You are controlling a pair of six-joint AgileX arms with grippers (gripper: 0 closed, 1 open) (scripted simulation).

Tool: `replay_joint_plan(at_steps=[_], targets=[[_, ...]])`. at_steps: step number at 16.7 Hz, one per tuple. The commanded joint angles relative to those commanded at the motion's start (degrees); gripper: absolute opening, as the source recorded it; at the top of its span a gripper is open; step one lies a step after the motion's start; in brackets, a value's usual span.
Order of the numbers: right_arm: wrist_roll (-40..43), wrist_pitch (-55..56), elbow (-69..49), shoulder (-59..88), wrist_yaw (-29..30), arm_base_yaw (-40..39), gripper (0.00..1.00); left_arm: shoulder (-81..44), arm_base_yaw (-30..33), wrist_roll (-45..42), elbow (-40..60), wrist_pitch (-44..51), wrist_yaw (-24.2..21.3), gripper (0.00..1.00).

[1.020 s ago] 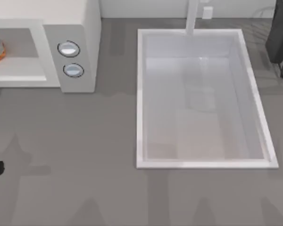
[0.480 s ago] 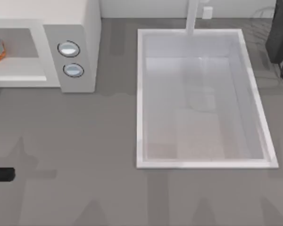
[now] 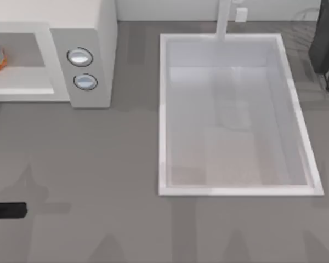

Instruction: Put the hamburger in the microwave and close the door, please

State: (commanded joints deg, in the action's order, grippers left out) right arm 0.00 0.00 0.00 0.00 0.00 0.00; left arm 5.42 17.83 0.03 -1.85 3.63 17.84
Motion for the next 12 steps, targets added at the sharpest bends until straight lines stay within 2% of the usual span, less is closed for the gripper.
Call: replay_joint_plan(at_steps=[3, 6, 9, 12], targets=[[0.0, 0.0, 0.0, 0.0, 0.0, 0.0, 1.00, -0.9, -0.8, -0.4, 0.8, 0.2, -0.7, 0.00], [0.0, 0.0, 0.0, 0.0, 0.0, 0.0, 1.00, -6.3, -6.3, -3.8, 6.1, 2.8, -5.4, 0.00], [0.0, 0.0, 0.0, 0.0, 0.0, 0.0, 1.00, -17.2, -16.8, -9.7, 16.5, 7.6, -13.3, 0.00], [0.0, 0.0, 0.0, 0.0, 0.0, 0.0, 1.00, -33.3, -30.3, -17.1, 31.0, 14.0, -22.6, 0.00]])
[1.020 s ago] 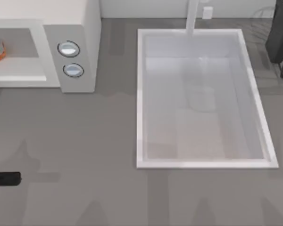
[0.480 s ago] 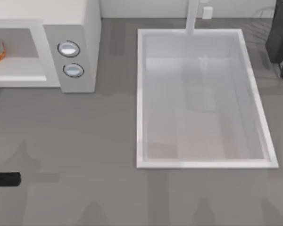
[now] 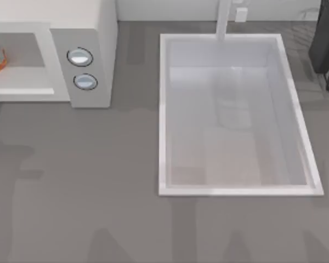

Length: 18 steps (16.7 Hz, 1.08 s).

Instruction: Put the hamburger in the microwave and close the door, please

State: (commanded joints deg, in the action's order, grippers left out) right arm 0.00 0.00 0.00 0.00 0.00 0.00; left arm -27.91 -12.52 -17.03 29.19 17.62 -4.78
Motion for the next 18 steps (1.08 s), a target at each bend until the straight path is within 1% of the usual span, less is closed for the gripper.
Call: replay_joint_plan(at_steps=[5, 7, 9, 11, 14, 16, 18], targets=[[0.0, 0.0, 0.0, 0.0, 0.0, 0.0, 1.00, -32.5, -23.1, -14.3, 26.7, 11.8, -15.2, 0.00], [0.0, 0.0, 0.0, 0.0, 0.0, 0.0, 1.00, -44.8, -30.8, -20.0, 35.8, 16.0, -20.4, 0.00], [0.0, 0.0, 0.0, 0.0, 0.0, 0.0, 1.00, -55.2, -37.1, -25.3, 42.9, 19.7, -24.9, 0.00], [0.0, 0.0, 0.0, 0.0, 0.0, 0.0, 1.00, -63.2, -41.9, -29.8, 47.7, 22.6, -28.5, 0.00], [0.0, 0.0, 0.0, 0.0, 0.0, 0.0, 1.00, -70.8, -46.4, -34.5, 50.6, 25.4, -32.3, 0.00], [0.0, 0.0, 0.0, 0.0, 0.0, 0.0, 1.00, -72.9, -47.6, -35.9, 50.9, 26.2, -33.6, 0.00], [0.0, 0.0, 0.0, 0.0, 0.0, 0.0, 1.00, -73.2, -47.8, -36.1, 51.0, 26.3, -33.8, 0.00]])
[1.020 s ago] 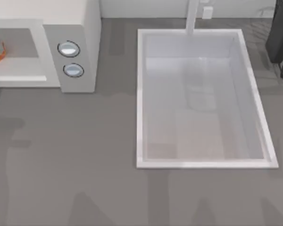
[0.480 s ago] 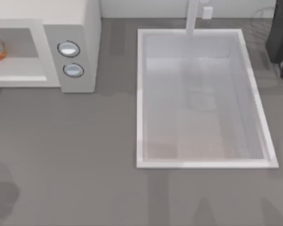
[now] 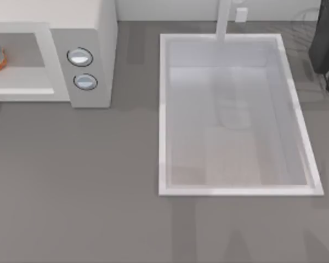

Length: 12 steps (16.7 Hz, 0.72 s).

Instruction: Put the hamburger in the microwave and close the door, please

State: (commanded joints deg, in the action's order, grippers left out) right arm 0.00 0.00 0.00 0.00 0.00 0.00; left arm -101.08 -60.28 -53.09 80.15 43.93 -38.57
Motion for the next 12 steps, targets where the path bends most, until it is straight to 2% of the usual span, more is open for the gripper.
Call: replay_joint_plan(at_steps=[6, 12], targets=[[0.0, 0.0, 0.0, 0.0, 0.0, 0.0, 1.00, -0.5, 0.2, 0.1, -1.6, -2.1, 0.2, 0.00], [0.0, 0.0, 0.0, 0.0, 0.0, 0.0, 1.00, -4.5, 0.0, -0.1, -10.4, -15.1, 0.1, 0.00]])
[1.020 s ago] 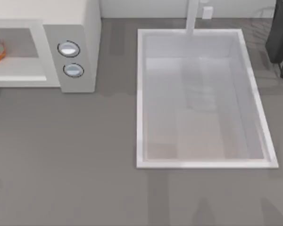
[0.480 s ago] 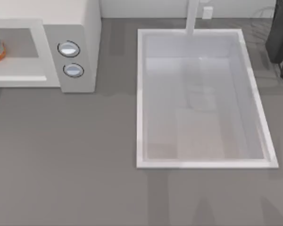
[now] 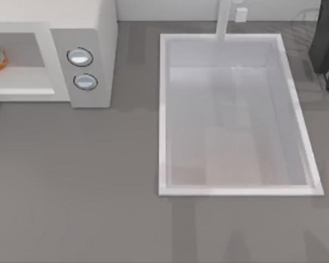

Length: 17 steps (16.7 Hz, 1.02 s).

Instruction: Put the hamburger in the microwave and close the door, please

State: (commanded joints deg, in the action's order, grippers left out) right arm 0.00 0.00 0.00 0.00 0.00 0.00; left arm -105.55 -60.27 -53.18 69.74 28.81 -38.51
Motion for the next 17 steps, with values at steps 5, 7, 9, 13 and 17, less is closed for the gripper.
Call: replay_joint_plan(at_steps=[5, 7, 9, 13, 17], targets=[[0.0, 0.0, 0.0, 0.0, 0.0, 0.0, 1.00, -2.4, -0.2, -0.2, -4.8, -6.8, -0.2, 0.00], [0.0, 0.0, 0.0, 0.0, 0.0, 0.0, 1.00, -2.4, -0.2, -0.2, -4.8, -6.8, -0.2, 0.00], [0.0, 0.0, 0.0, 0.0, 0.0, 0.0, 1.00, -2.0, 0.2, 0.0, -4.9, -6.7, -0.2, 0.00], [0.0, 0.0, 0.0, 0.0, 0.0, 0.0, 1.00, 3.8, 2.7, 4.2, -11.5, -10.5, 1.8, 0.00], [0.0, 0.0, 0.0, 0.0, 0.0, 0.0, 1.00, 12.3, 7.7, 9.1, -23.3, -14.5, 3.5, 0.00]])
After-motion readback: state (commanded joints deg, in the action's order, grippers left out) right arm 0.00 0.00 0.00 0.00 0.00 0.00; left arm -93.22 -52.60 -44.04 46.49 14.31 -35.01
